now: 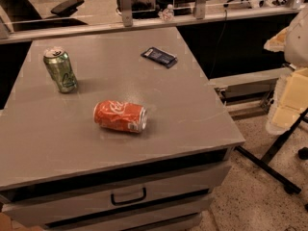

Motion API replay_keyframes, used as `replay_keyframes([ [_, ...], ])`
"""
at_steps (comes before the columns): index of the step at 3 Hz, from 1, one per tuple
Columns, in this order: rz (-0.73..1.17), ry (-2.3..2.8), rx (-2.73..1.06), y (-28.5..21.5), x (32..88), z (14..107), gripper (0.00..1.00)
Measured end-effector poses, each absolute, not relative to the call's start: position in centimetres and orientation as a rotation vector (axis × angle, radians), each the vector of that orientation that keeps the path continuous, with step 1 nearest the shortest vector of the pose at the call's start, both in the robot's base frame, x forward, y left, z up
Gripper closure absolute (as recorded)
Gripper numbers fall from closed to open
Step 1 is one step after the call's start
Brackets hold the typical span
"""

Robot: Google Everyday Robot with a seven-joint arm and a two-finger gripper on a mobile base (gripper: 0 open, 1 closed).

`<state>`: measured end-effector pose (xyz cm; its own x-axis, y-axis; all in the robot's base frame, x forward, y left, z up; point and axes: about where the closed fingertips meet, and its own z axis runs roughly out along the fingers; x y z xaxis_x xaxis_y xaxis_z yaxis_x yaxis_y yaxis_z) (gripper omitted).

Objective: Place coke can upright

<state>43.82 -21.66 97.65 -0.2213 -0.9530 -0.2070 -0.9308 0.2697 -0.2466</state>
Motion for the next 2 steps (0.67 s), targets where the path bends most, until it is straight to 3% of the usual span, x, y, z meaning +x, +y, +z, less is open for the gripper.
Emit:
replay_keyframes([
  [2,-0.087,2.230,-1.732,-19.9,44.0,97.6,0.00],
])
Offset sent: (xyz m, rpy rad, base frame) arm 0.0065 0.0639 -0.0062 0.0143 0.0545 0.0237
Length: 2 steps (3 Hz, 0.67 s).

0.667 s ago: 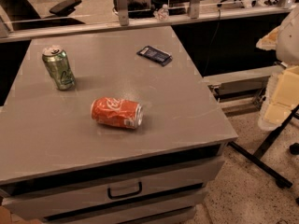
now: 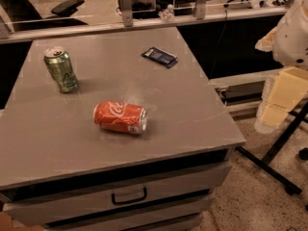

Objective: Place coke can upright

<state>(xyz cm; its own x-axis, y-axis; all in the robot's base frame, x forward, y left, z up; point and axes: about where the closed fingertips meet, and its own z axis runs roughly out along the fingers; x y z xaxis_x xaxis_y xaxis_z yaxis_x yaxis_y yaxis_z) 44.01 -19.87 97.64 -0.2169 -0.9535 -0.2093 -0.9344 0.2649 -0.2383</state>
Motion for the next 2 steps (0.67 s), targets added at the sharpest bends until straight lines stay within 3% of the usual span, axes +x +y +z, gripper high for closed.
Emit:
replay_keyframes([
  [2,0.032,2.227,-1.723,-9.2,45.4,96.4,0.00],
])
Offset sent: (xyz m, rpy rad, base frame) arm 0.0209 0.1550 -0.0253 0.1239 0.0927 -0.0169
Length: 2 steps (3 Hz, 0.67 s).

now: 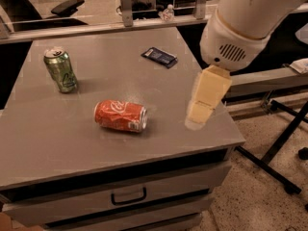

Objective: Place coke can upright

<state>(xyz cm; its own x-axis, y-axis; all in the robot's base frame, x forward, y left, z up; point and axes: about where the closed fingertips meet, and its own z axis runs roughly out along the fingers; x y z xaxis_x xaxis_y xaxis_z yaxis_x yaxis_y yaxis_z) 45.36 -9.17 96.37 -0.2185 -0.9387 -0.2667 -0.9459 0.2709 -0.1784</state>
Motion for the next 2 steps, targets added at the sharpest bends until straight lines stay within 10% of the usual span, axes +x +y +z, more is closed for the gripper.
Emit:
replay_keyframes([
  [2,0.139,2.185,-1.824,1.4,45.5,92.9,0.00],
])
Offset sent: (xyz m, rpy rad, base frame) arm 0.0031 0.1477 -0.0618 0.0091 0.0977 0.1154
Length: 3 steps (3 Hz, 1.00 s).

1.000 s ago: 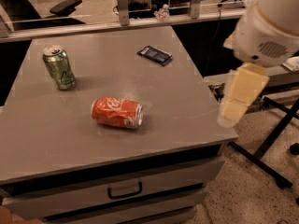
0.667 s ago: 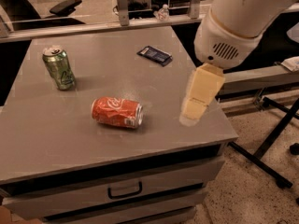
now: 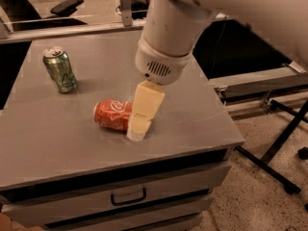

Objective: Place coke can upright

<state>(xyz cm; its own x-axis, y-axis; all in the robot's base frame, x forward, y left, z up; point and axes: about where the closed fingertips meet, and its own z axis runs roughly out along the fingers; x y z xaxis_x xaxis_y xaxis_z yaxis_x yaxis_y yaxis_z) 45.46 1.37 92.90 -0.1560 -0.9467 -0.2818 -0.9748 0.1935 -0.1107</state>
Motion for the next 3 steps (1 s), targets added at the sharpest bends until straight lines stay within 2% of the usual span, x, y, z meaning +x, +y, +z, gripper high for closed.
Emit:
replay_keyframes([
  [3,0.129,2.257,-1.871,8.4,48.5,87.2,0.00],
])
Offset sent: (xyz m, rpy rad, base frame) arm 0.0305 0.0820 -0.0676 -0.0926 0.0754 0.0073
